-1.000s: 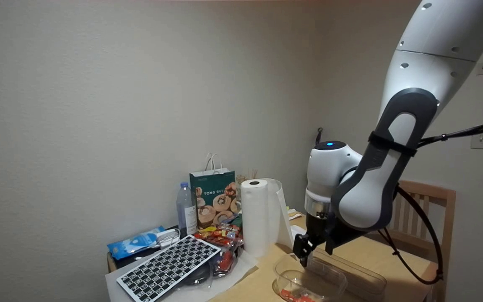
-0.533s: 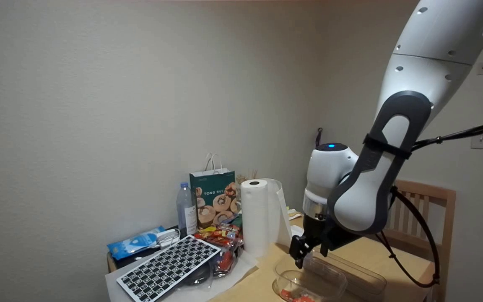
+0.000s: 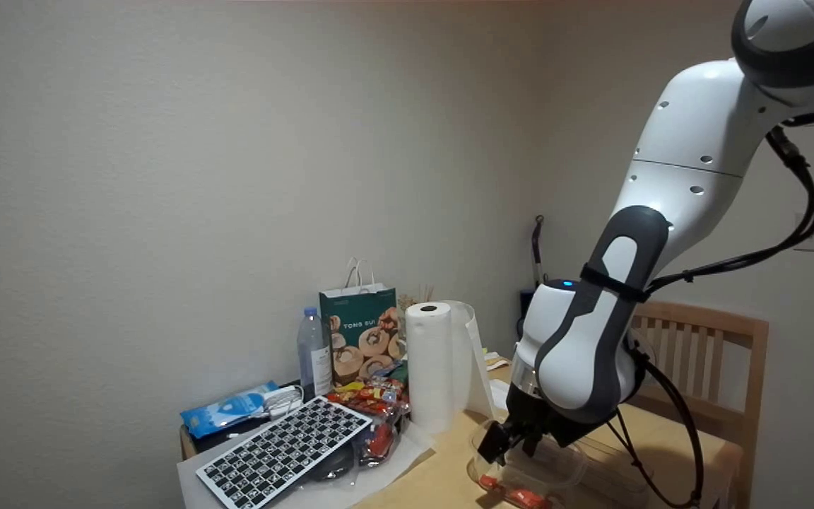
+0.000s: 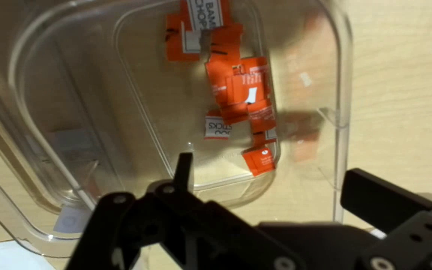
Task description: Pour the contents of the bowl into the glass container
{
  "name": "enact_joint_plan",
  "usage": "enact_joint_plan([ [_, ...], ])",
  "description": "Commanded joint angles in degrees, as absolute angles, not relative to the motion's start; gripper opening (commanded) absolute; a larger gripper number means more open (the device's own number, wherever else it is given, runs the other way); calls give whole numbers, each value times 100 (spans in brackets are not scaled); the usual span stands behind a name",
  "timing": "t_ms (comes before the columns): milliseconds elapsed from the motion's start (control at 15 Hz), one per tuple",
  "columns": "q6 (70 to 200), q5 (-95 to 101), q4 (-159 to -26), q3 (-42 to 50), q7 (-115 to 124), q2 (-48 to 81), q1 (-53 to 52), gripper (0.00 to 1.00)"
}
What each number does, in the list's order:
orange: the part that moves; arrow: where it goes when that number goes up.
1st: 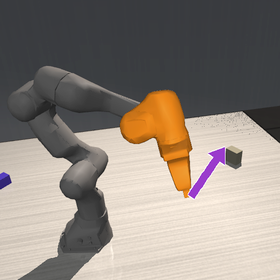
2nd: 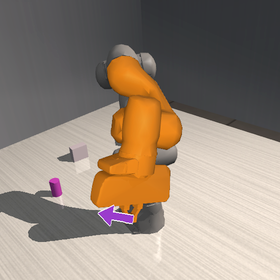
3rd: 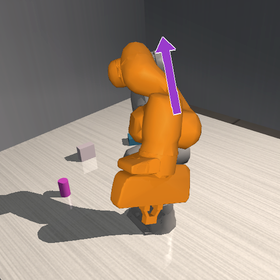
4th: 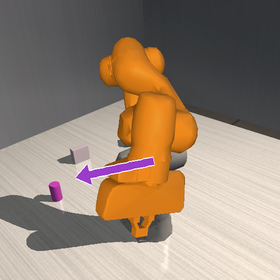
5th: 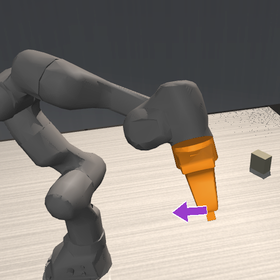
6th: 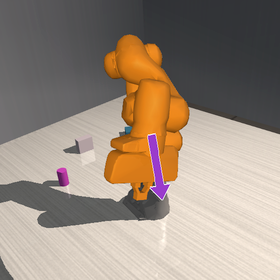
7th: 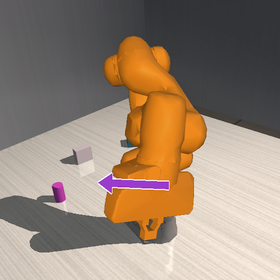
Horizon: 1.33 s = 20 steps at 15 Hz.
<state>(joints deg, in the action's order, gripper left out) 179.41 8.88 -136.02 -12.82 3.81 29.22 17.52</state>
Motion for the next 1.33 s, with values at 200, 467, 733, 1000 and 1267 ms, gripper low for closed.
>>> enact_joint_plan([
  [200, 17814, 270, -13572, -1281, 174, 2808, 1545, 100],
  [467, 17288, -79, -13569, -906, 562, 2384, 757, 100],
  [733, 17169, -187, -13423, -582, 587, 2500, 280, 100],
  [1000, 17088, -372, -13445, -761, 532, 2523, 351, 86],
  [1267, 17045, -499, -13470, -663, 620, 2593, 290, 54],
])
